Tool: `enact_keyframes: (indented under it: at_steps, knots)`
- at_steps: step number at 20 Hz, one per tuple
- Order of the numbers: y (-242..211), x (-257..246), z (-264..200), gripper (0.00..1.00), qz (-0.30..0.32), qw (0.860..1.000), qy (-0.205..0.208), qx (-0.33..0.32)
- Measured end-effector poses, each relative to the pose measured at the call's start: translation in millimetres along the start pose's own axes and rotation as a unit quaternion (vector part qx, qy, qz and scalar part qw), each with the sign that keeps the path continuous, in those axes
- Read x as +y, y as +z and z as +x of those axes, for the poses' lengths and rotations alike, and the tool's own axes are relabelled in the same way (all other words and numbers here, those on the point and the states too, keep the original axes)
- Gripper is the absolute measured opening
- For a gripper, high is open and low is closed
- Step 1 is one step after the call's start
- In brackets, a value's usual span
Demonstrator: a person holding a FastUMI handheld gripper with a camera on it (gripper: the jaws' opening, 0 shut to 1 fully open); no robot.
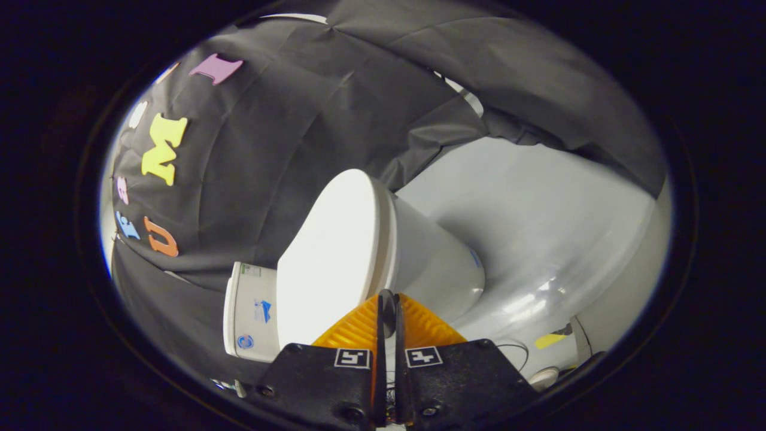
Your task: Open the toilet lid.
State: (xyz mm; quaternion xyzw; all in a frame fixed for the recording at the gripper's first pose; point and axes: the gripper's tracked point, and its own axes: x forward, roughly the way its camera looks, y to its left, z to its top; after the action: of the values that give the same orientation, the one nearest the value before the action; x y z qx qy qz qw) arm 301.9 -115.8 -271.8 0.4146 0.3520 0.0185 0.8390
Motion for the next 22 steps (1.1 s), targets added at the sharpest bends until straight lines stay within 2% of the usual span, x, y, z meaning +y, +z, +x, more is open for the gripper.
enact_keyframes:
  at_steps: [6, 10, 16, 22]
  knots:
    - [9.2, 19.9, -10.0, 0.07, 0.002, 1.000, 0.014, -0.017]
    - [10.3, 34.2, -16.3, 0.06, -0.005, 1.000, 0.008, -0.028]
    - [13.5, 63.2, -35.2, 0.06, -0.012, 0.998, 0.036, -0.042]
    - [15.3, 117.2, -64.2, 0.06, -0.037, 0.995, 0.076, -0.056]
